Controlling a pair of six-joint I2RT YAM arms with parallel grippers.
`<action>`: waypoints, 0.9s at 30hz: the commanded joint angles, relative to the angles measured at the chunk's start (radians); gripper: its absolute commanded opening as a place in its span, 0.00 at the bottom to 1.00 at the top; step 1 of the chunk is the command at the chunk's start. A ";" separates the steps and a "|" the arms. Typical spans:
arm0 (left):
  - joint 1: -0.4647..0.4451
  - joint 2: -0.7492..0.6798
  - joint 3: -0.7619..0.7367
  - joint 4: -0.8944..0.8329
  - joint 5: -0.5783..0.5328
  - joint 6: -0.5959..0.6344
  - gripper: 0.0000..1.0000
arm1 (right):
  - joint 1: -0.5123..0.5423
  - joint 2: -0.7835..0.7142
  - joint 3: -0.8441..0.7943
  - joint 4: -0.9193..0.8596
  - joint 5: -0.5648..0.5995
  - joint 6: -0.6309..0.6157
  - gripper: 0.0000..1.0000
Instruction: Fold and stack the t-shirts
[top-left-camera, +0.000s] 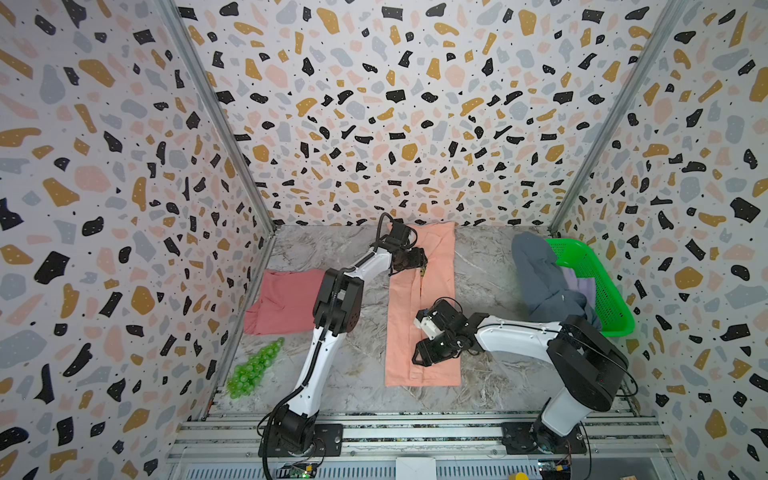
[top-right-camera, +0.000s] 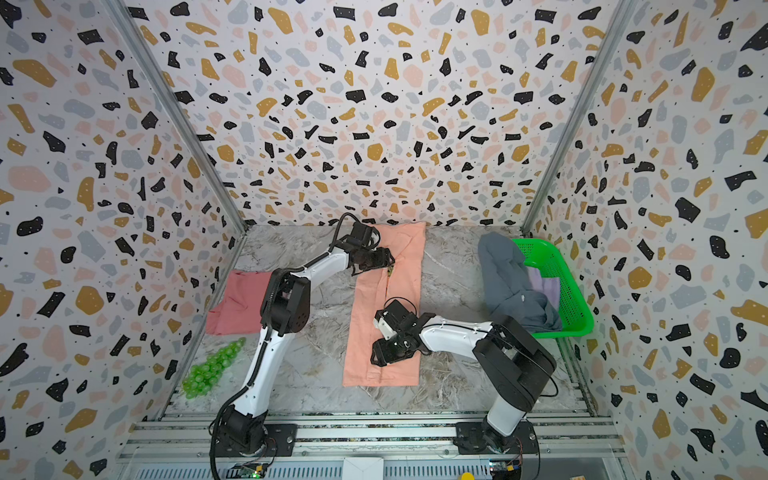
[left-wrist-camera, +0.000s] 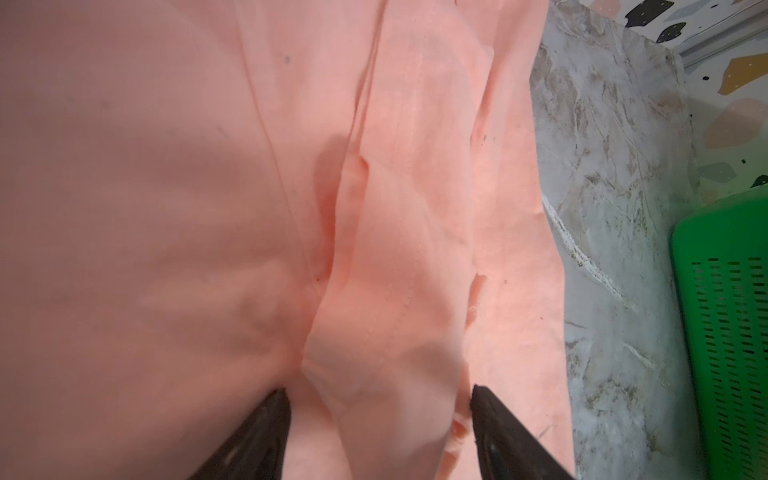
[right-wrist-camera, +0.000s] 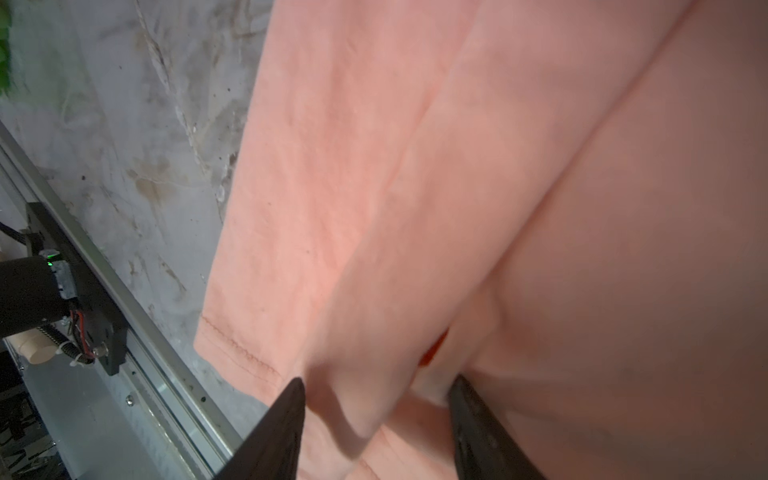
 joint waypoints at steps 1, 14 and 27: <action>0.008 -0.016 0.000 -0.042 -0.030 -0.011 0.71 | -0.003 -0.053 -0.028 -0.089 0.032 -0.004 0.57; 0.006 -0.509 -0.469 0.011 0.018 0.046 0.70 | -0.032 -0.351 -0.036 -0.092 0.252 0.149 0.61; -0.236 -1.292 -1.453 -0.040 -0.111 -0.178 0.66 | -0.095 -0.607 -0.358 -0.124 0.092 0.254 0.64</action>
